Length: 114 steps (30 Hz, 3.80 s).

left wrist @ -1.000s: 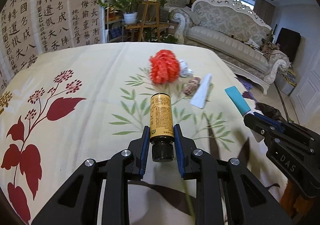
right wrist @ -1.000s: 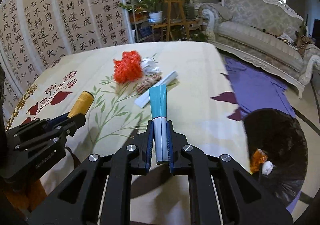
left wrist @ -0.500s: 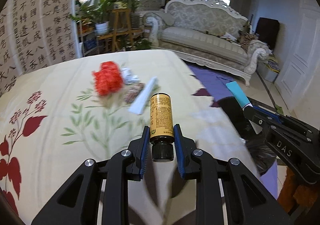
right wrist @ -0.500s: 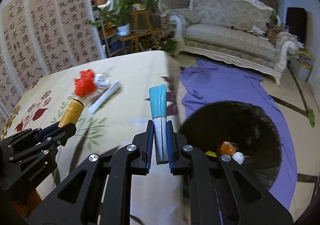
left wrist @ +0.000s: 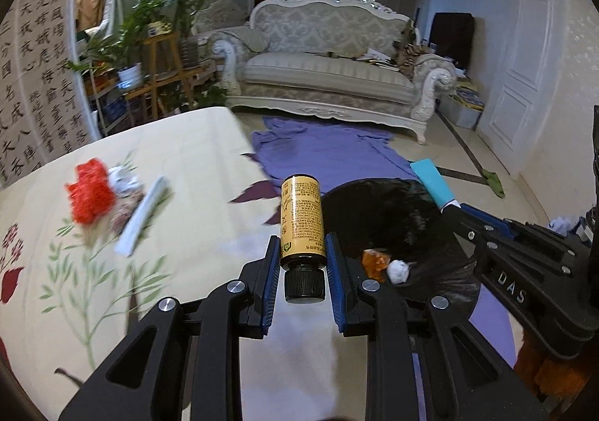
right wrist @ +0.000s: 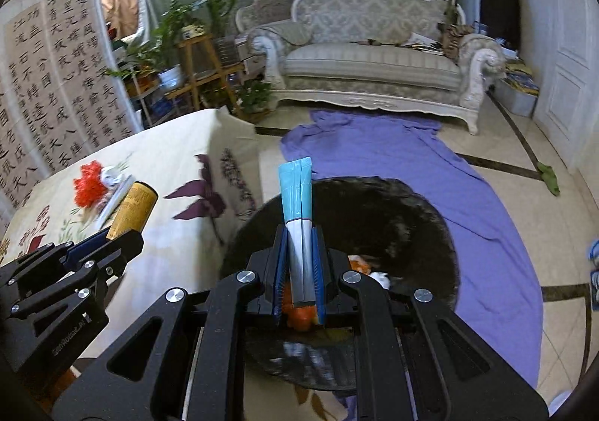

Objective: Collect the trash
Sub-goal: 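Carry the bottle and tube over the black bin with both tools, then open both tools to drop the bottle and tube into the bin, then move both tools back over the table toward the red mesh bag, then grasp the white tube with the right tool while the left tool grasps the twine bundle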

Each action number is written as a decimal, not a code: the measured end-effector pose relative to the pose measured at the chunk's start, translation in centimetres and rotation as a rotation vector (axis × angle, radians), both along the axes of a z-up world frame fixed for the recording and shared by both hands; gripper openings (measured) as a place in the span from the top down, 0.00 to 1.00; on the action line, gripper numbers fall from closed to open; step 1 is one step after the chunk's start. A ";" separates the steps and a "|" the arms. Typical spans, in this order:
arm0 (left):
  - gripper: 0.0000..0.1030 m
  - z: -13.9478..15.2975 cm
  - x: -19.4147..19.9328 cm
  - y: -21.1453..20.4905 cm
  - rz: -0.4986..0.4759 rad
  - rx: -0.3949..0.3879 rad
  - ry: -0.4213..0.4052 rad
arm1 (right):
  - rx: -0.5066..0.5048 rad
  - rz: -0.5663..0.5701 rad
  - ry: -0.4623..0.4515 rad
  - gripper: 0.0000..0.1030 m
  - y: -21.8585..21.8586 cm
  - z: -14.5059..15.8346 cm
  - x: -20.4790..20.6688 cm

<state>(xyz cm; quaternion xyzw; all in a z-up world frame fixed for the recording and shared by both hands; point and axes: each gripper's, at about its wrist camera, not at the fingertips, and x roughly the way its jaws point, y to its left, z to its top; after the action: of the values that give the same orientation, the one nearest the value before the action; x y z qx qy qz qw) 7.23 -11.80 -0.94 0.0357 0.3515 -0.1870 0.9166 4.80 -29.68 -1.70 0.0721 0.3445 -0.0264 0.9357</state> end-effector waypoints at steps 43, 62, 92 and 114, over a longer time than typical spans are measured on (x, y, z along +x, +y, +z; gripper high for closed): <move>0.27 -1.0 1.3 6.6 0.201 0.068 -0.009 | 0.027 0.014 0.057 0.39 2.9 -2.0 4.1; 0.26 -1.9 0.5 23.2 0.552 0.084 0.029 | -0.007 0.318 0.111 0.39 20.9 -1.2 9.8; 0.25 -2.8 1.0 25.3 0.542 -0.031 0.100 | -0.135 0.252 0.189 0.56 22.6 -3.1 13.6; 0.25 -2.7 4.8 18.6 0.347 0.010 0.093 | -0.054 0.302 0.172 0.92 17.6 -3.0 13.3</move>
<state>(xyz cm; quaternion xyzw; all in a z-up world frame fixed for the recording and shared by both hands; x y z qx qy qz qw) 12.06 6.82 -3.61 -0.0296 0.3954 -0.0260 0.9177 18.12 -12.11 -4.66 -0.0083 0.4295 0.0989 0.8976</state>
